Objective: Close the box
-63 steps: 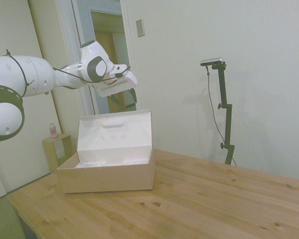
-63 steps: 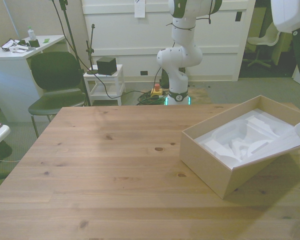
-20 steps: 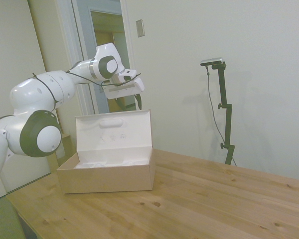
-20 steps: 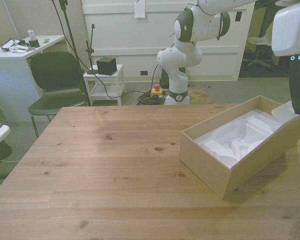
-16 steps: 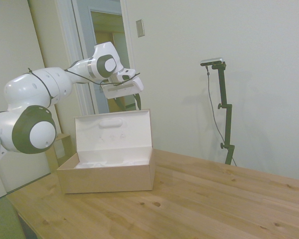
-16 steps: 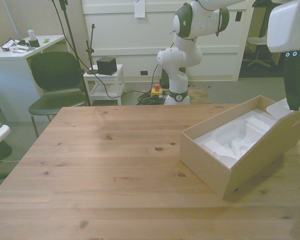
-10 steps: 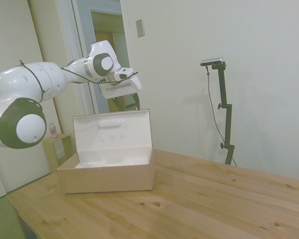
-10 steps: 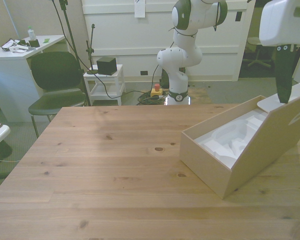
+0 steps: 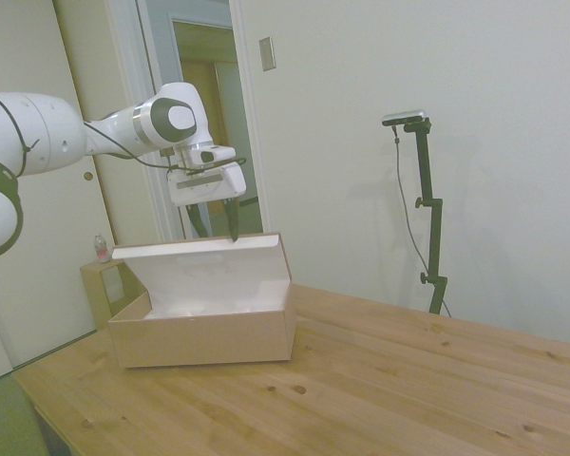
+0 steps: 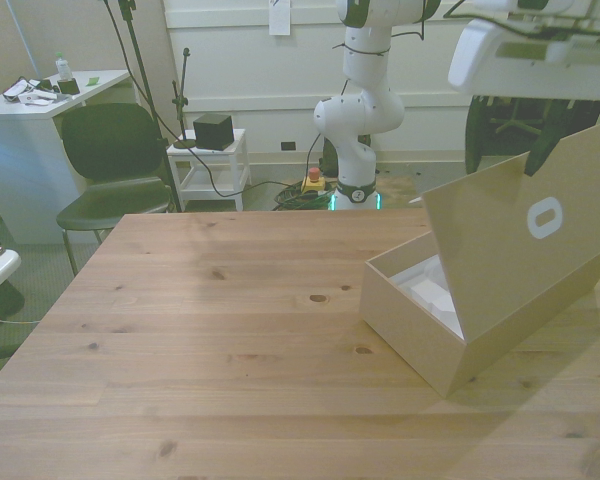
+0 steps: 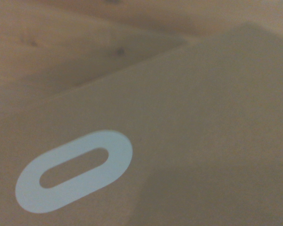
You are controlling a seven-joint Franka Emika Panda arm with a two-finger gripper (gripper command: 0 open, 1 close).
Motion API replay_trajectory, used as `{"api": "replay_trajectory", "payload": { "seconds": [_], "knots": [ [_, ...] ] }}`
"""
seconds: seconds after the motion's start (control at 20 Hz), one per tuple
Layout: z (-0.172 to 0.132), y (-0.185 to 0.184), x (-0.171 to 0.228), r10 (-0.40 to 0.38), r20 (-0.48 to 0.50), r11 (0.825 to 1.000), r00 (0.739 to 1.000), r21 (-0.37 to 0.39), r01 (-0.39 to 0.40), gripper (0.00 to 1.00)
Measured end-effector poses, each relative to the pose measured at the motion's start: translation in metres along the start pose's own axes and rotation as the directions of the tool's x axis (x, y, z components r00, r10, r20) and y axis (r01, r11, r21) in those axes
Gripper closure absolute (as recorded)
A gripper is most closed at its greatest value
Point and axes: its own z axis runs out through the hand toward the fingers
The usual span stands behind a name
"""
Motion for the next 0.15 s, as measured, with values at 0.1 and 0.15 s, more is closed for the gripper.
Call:
{"api": "replay_trajectory", "payload": {
  "seconds": [0.1, 0.15],
  "knots": [
    [0.026, 0.007, -0.009, 0.012, 0.048, 0.999, 0.999, -0.03, -0.01, 0.0],
    [0.04, 0.009, -0.016, 0.007, 0.067, 0.999, 0.998, -0.037, -0.004, 0.0]
  ]
}}
